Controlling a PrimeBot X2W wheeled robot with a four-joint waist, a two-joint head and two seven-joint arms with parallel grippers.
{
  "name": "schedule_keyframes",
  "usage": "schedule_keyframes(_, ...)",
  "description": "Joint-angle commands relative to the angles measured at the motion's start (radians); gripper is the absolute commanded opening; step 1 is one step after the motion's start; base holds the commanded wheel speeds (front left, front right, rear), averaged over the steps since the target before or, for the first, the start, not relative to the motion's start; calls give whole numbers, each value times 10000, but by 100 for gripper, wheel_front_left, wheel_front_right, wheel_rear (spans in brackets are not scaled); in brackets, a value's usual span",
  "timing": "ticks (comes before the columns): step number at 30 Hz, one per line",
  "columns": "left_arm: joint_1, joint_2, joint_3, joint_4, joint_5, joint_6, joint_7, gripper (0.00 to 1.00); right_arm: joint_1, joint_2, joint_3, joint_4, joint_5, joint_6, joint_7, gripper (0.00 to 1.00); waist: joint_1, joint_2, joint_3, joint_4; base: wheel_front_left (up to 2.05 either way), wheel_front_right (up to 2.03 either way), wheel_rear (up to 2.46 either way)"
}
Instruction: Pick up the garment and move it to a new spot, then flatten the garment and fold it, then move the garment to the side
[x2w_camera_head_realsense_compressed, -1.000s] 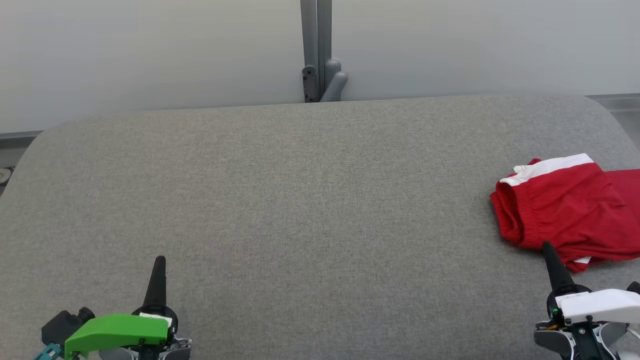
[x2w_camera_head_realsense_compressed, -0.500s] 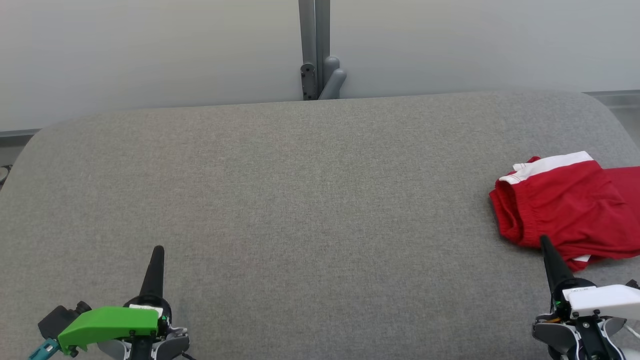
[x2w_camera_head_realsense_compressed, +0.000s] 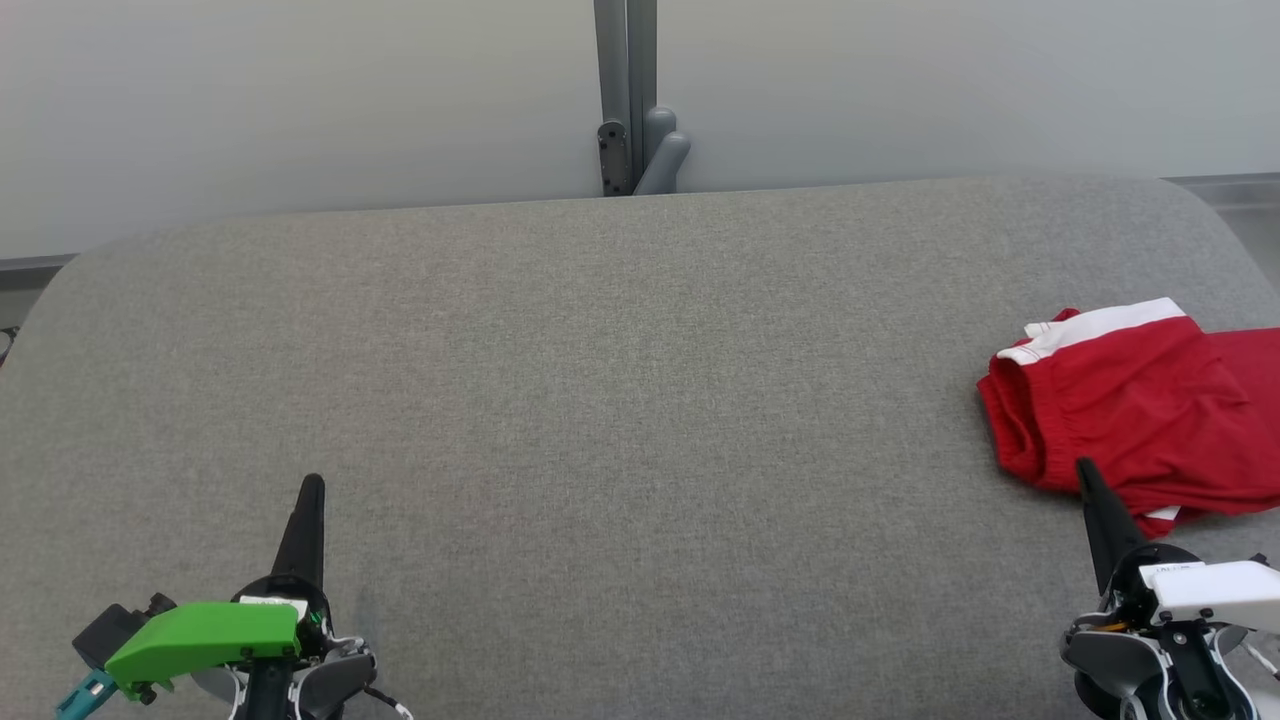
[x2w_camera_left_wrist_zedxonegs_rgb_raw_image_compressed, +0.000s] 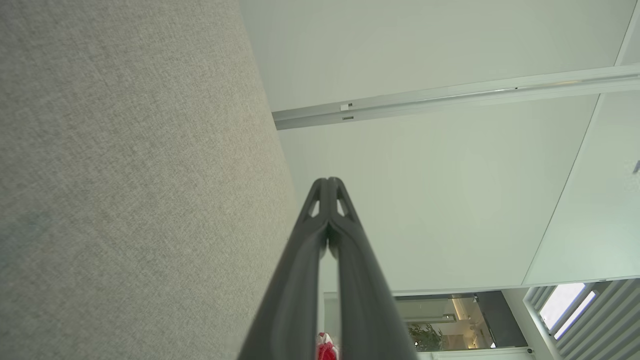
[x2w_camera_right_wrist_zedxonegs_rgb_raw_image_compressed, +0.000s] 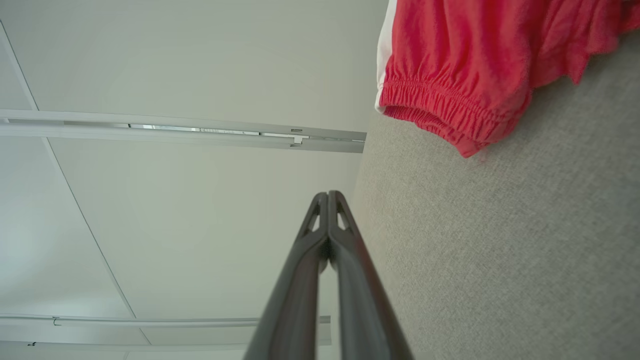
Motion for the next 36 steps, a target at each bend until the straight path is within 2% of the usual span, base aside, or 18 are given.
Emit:
schedule_keyframes(1, -233, 51, 40, -68, -220, -45, 44, 0, -154, -50, -30, 10, 226, 5, 83, 0, 0, 0, 5, -3, 0, 0, 0)
schedule_keyframes(15, -386, 56, 108, -77, -1142, -112, 261, 0, -261, -50, -48, 52, 1365, 4, 366, 0, 0, 0, 74, -42, 0, 0, 0)
schedule_keyframes(36, -374, 56, 104, -76, -1142, -107, 262, 0, -262, -48, -45, 50, 1352, 4, 358, 0, 0, 0, 76, -43, 0, 0, 0)
